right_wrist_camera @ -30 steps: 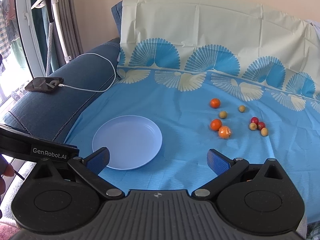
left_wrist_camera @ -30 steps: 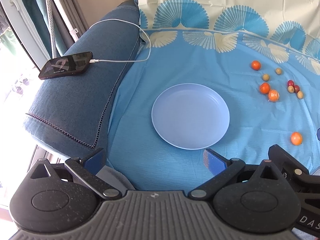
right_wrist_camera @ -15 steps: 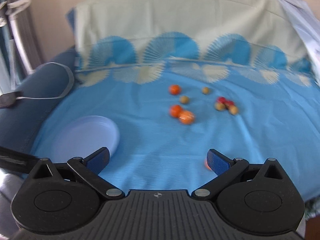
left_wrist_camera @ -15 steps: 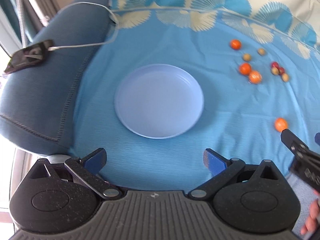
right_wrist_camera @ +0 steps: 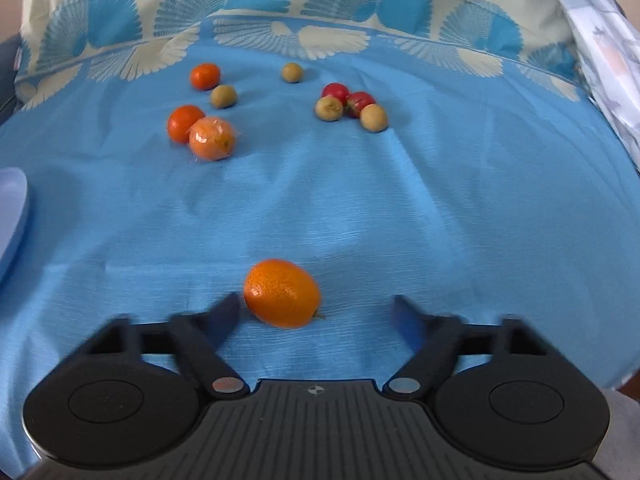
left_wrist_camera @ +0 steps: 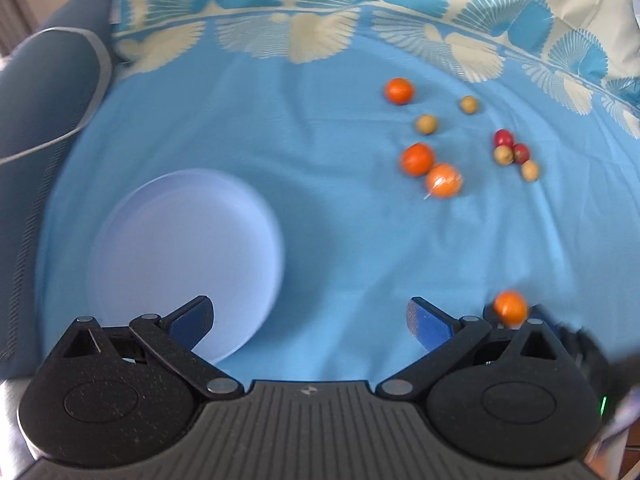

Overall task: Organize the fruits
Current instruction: 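Close the right tool on an orange while the left tool grasps the plastic-wrapped orange, then carry the orange in the right tool while the left tool carries the wrapped orange to the plate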

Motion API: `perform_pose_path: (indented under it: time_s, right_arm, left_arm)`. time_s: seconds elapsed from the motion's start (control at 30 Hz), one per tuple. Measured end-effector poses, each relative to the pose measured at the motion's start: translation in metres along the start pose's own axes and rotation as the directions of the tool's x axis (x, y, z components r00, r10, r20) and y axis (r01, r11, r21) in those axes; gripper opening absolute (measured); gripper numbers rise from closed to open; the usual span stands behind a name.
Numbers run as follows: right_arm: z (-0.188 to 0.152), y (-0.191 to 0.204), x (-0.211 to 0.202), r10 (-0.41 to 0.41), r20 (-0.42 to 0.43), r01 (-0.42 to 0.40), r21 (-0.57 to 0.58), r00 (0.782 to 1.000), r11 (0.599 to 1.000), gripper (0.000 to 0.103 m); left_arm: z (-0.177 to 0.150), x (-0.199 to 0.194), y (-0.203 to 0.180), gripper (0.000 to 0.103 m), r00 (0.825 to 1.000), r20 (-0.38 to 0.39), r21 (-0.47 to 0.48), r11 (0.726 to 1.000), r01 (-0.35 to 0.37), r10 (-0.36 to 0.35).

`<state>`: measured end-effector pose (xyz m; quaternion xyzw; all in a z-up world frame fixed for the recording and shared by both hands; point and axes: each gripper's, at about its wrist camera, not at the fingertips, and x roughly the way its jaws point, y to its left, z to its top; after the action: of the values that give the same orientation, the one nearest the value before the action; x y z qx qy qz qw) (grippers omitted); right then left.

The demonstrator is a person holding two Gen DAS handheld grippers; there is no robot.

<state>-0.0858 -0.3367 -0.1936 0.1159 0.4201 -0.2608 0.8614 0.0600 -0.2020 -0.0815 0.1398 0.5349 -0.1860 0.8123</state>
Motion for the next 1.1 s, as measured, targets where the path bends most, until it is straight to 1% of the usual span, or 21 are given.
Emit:
perform_pose_path:
  time_s: [0.03,0.1,0.13,0.2,0.23,0.3,0.33,0.37,0.43,0.47,0.53,0.57,0.6,0.63,0.67,0.7,0.8,0.87,0.93,1.0,1.1]
  right_arm:
    - [-0.001,-0.001,-0.002,0.012,0.033,-0.012,-0.012,0.999,1.0,0.039]
    - [0.001,-0.004,-0.004,0.008,0.054,-0.006,-0.053,0.999,0.999,0.04]
    - [0.004,-0.012,-0.004,-0.004,0.063,0.006,-0.031,0.998,1.0,0.04]
    - [0.013,-0.038,0.0,-0.07,0.072,0.065,0.078,0.995,0.995,0.04]
    - [0.018,-0.054,0.004,-0.105,0.073,0.094,0.142,0.992,0.985,0.04]
    - [0.025,-0.081,0.015,-0.122,0.059,0.103,0.259,0.991,0.96,0.04]
    - [0.026,-0.088,0.02,-0.124,0.059,0.101,0.296,0.991,0.95,0.04]
    - [0.027,-0.091,0.025,-0.123,0.061,0.099,0.308,0.99,0.946,0.04]
    - [0.029,-0.089,0.03,-0.137,0.078,0.108,0.293,0.988,0.95,0.04]
    - [0.03,-0.087,0.032,-0.14,0.083,0.112,0.284,0.987,0.952,0.04]
    - [0.03,-0.088,0.035,-0.136,0.088,0.106,0.286,0.987,0.952,0.04]
    - [0.03,-0.089,0.035,-0.133,0.09,0.101,0.292,0.987,0.951,0.04]
    - [0.031,-0.089,0.035,-0.129,0.091,0.097,0.296,0.987,0.95,0.04]
    - [0.031,-0.09,0.036,-0.126,0.092,0.094,0.297,0.988,0.95,0.04]
    - [0.031,-0.09,0.036,-0.124,0.093,0.091,0.299,0.988,0.95,0.04]
    - [0.031,-0.091,0.036,-0.123,0.094,0.089,0.301,0.988,0.949,0.04]
    - [0.031,-0.091,0.035,-0.118,0.099,0.081,0.315,0.988,0.946,0.04]
    - [0.031,-0.093,0.034,-0.109,0.106,0.069,0.327,0.988,0.942,0.04]
    - [0.032,-0.095,0.032,-0.087,0.116,0.043,0.34,0.989,0.94,0.04]
    - [0.032,-0.095,0.028,-0.062,0.136,0.01,0.349,0.989,0.937,0.04]
    - [0.033,-0.093,0.018,-0.036,0.164,-0.021,0.333,0.986,0.943,0.04]
  left_arm:
    - [0.01,0.009,-0.01,0.103,1.0,0.001,-0.001,1.0,0.014,-0.014]
    - [0.032,0.029,-0.032,0.103,1.0,-0.008,-0.002,1.0,0.012,-0.012]
    - [0.042,0.038,-0.043,0.103,1.0,-0.009,0.0,1.0,0.02,-0.02]
    - [0.061,0.059,-0.066,0.103,0.999,-0.032,-0.005,0.999,0.038,-0.038]
    - [0.069,0.071,-0.076,0.103,0.997,-0.05,-0.017,0.999,0.05,-0.051]
    - [0.085,0.095,-0.092,0.103,0.993,-0.094,-0.064,0.996,0.066,-0.072]
    - [0.091,0.107,-0.097,0.103,0.991,-0.108,-0.101,0.993,0.064,-0.075]
    - [0.096,0.117,-0.101,0.102,0.99,-0.122,-0.139,0.989,0.055,-0.072]
    - [0.104,0.134,-0.106,0.102,0.985,-0.162,-0.21,0.977,0.022,-0.057]
    - [0.107,0.142,-0.107,0.098,0.982,-0.179,-0.237,0.971,0.014,-0.058]
    - [0.111,0.156,-0.106,0.085,0.976,-0.212,-0.28,0.96,-0.011,-0.051]
    - [0.112,0.162,-0.105,0.073,0.972,-0.229,-0.303,0.953,-0.02,-0.052]
    - [0.114,0.164,-0.105,0.065,0.97,-0.238,-0.312,0.949,-0.039,-0.039]
    - [0.114,0.162,-0.107,0.056,0.972,-0.234,-0.309,0.949,-0.065,-0.01]
    - [0.114,0.159,-0.109,0.042,0.974,-0.224,-0.287,0.955,-0.079,0.013]
    - [0.113,0.157,-0.111,0.042,0.976,-0.219,-0.269,0.96,-0.075,0.015]
    - [0.106,0.146,-0.106,0.042,0.979,-0.205,-0.262,0.963,-0.063,0.008]
    - [0.097,0.129,-0.101,0.042,0.984,-0.176,-0.219,0.975,-0.046,0.007]
    - [0.084,0.106,-0.095,0.042,0.993,-0.118,-0.154,0.987,-0.049,0.031]
    - [0.069,0.078,-0.088,0.042,0.997,-0.051,-0.094,0.993,-0.067,0.063]
    - [0.042,0.037,-0.07,0.042,0.993,0.035,-0.036,0.993,-0.113,0.115]
